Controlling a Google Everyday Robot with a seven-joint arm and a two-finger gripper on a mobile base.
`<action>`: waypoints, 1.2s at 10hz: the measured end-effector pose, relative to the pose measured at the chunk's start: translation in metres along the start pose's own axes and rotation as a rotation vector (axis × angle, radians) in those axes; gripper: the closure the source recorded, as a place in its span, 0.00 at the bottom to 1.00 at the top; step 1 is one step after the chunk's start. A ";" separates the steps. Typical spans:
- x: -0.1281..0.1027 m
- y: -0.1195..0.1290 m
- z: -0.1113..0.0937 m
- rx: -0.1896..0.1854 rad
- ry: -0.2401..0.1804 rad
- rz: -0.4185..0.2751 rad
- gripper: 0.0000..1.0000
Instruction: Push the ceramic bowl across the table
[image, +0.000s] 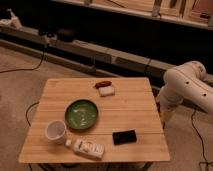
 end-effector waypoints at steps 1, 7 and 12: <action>-0.001 -0.003 0.000 0.004 -0.007 -0.001 0.35; -0.115 -0.080 -0.009 0.114 -0.298 -0.195 0.35; -0.221 -0.097 0.016 0.102 -0.451 -0.312 0.49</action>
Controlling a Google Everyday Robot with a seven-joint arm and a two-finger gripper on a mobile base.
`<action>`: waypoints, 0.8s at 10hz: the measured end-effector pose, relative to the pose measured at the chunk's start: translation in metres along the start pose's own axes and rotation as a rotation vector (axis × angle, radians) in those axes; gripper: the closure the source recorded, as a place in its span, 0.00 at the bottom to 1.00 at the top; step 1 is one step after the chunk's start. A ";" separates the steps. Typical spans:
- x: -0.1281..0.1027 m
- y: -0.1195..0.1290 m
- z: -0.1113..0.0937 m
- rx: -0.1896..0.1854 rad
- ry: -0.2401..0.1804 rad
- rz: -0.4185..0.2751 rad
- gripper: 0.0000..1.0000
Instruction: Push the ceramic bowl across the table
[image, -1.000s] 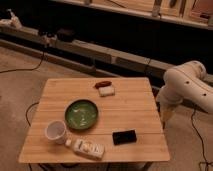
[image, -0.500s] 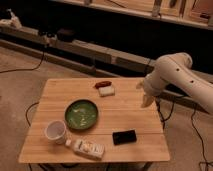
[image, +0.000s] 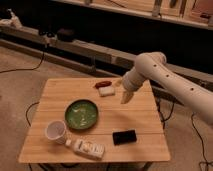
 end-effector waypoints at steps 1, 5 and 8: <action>-0.006 -0.002 0.004 0.006 -0.015 -0.009 0.54; -0.006 -0.002 0.003 0.006 -0.014 -0.010 0.55; -0.006 -0.003 0.003 0.006 -0.017 -0.012 0.55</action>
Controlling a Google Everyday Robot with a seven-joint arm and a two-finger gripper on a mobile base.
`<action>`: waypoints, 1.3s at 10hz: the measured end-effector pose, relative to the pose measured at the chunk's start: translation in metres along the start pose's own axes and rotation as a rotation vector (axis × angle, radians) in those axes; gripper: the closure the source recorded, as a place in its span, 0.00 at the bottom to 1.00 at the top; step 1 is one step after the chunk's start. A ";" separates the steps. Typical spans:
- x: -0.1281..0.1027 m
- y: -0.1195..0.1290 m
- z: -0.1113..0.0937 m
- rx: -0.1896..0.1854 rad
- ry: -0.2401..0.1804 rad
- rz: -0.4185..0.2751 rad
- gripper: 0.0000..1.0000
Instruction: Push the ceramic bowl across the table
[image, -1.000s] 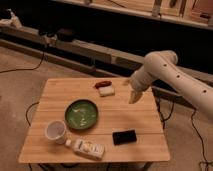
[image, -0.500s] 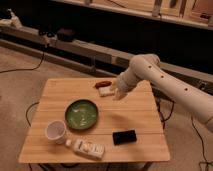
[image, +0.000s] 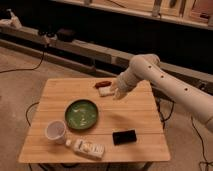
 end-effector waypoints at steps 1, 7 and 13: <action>-0.013 -0.004 0.009 -0.012 -0.010 -0.022 0.55; -0.065 -0.007 0.104 -0.153 0.001 -0.073 0.55; -0.093 -0.021 0.139 -0.176 0.024 -0.098 0.55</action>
